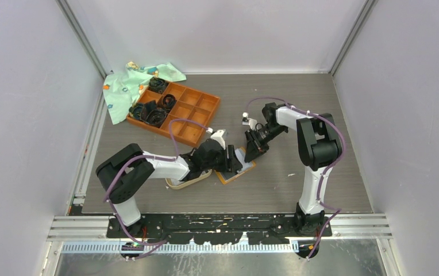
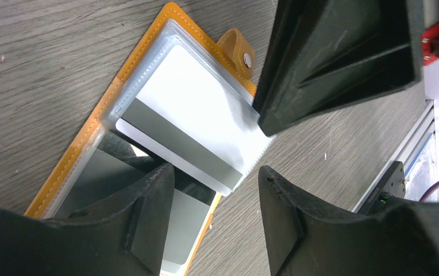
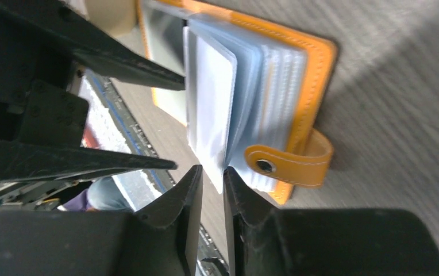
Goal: Put the credit cards into the card holder
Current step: Turn over the card slot in the card holder.
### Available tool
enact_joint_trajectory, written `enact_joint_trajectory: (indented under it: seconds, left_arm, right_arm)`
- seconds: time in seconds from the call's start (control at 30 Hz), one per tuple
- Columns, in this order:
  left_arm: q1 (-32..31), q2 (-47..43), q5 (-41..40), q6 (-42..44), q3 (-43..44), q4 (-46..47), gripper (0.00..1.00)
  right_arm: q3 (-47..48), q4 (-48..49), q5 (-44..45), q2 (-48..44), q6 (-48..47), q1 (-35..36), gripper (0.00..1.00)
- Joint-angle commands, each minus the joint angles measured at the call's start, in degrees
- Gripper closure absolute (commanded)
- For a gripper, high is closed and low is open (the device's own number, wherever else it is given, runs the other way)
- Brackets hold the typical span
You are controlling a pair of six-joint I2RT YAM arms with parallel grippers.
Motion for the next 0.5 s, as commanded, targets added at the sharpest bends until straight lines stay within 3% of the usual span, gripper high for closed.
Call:
enact_joint_trajectory:
  seconds: [0.0,0.23,0.47]
  left_arm:
    - [0.19,-2.87,0.66,-0.17,-0.34,4.25,0.44]
    - [0.18,-2.81,0.66,0.0,-0.43,4.35,0.44]
    - [0.26,-2.61,0.25,0.0,-0.26,4.1,0.47]
  right_arm:
    - [-1.06,5.69,7.11,-5.53,3.36,0.04,0.71]
    - [-2.85,8.68,9.99,-9.99,3.46,0.05,0.67]
    - [-1.85,6.29,6.62,-7.19,2.31,1.29,0.7]
